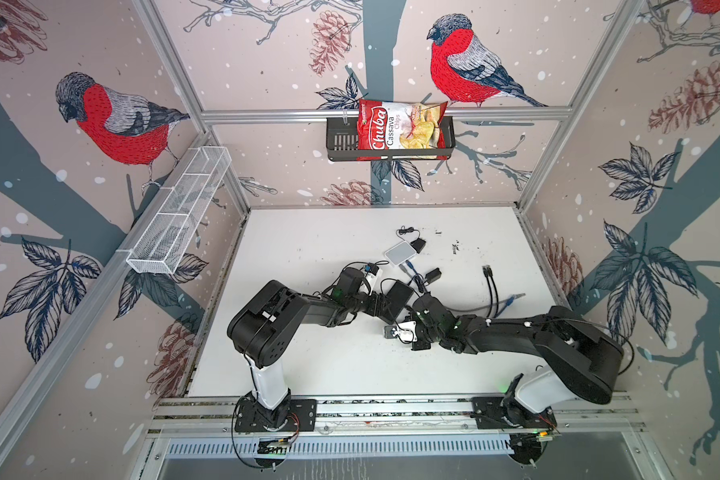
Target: Insert the plug into the switch port
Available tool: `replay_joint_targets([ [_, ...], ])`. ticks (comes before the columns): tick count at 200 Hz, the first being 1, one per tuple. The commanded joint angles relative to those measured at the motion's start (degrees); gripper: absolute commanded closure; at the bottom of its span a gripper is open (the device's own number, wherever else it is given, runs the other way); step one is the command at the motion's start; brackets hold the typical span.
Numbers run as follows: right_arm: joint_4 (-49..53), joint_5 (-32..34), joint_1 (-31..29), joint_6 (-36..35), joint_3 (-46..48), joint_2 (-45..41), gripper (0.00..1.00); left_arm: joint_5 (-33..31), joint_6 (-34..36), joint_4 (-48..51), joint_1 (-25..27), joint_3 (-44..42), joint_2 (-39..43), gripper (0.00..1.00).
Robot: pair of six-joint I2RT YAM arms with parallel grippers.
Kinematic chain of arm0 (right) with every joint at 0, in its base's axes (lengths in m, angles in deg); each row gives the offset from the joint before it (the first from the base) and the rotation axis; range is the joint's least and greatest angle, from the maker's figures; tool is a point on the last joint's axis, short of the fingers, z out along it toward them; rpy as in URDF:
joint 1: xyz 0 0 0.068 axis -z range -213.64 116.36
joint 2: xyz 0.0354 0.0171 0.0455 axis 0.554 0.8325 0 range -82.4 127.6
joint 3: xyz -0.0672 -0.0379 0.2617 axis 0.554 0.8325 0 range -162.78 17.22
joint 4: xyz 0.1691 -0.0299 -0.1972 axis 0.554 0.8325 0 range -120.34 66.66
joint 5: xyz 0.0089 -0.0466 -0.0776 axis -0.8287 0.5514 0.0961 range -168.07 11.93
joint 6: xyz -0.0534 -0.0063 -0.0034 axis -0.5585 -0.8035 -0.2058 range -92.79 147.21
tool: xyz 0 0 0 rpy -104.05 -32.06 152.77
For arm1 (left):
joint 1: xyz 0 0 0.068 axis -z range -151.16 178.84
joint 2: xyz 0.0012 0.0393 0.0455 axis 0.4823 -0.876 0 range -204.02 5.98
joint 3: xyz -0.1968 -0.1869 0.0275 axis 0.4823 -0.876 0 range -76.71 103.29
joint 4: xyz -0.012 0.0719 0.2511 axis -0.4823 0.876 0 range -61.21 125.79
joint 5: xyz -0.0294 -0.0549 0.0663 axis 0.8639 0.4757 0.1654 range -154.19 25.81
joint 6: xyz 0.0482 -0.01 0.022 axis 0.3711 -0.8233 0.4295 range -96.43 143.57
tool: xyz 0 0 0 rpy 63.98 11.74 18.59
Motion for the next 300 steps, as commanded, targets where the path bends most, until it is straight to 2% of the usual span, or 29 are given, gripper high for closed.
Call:
replay_joint_targets([
  [1, 5.9, 0.6, 0.0, -0.2, -0.8, 0.8, 0.82, -0.3, -0.1, 3.9, -0.3, -0.3, -0.4, 0.38],
  [39, 7.4, -3.3, 2.0, 4.9, -3.4, -0.5, 0.86, -0.3, 0.0, 3.6, -0.4, -0.6, -0.3, 0.38],
  [85, 10.3, -6.2, 3.6, 17.7, -6.2, -3.2, 0.87, -0.3, 0.0, 3.6, -1.0, -1.1, 0.2, 0.38],
  [122, 9.0, -5.5, 3.4, 29.8, -5.7, -5.6, 0.86, -0.3, 0.5, 4.1, -1.1, -1.1, 0.6, 0.38],
  [172, 5.4, -0.3, 0.7, 40.0, -4.2, -5.2, 0.85, -1.4, 1.5, 5.9, -1.8, -1.4, 1.5, 0.38],
  [214, -1.9, 9.5, -2.3, 48.2, -0.4, -4.4, 0.86, -1.1, 2.2, 6.5, -3.2, -2.0, 2.5, 0.38],
  [247, -4.6, 15.0, -3.2, 50.4, 2.5, -5.3, 0.86, -0.4, 2.7, 6.7, -3.2, -1.3, 2.4, 0.38],
  [300, -10.8, 14.8, -3.7, 49.3, 4.2, -2.8, 0.86, 2.2, 2.3, 4.9, -3.2, 0.6, 2.0, 0.38],
])
